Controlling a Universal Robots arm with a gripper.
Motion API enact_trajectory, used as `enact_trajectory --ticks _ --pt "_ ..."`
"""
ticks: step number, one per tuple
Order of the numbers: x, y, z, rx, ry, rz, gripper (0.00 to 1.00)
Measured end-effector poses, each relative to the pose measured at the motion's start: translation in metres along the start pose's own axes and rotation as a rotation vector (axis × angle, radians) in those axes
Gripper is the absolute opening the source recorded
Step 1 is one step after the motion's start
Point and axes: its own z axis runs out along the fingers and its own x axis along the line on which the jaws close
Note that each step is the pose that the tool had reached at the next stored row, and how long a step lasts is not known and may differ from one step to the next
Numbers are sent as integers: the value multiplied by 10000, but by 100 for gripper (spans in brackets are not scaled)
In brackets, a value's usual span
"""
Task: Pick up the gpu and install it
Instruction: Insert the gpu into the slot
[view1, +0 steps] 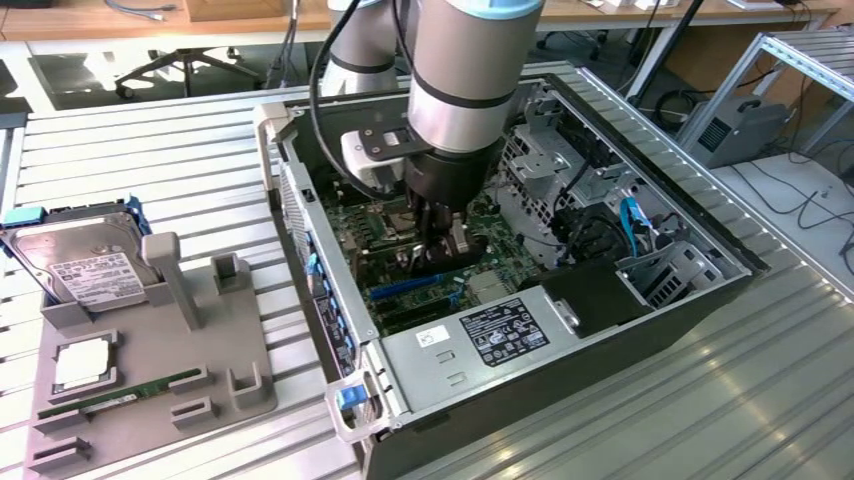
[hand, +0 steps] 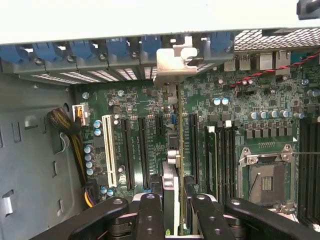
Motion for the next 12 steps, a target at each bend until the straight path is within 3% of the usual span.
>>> enact_trajectory --ticks 4,6,9,12 --pt "-47 4 18 9 141 -7 27" --pt "-65 5 25 16 246 -11 27" --pt "-122 9 36 29 456 -21 27" --pt "-155 12 41 38 575 -26 27"
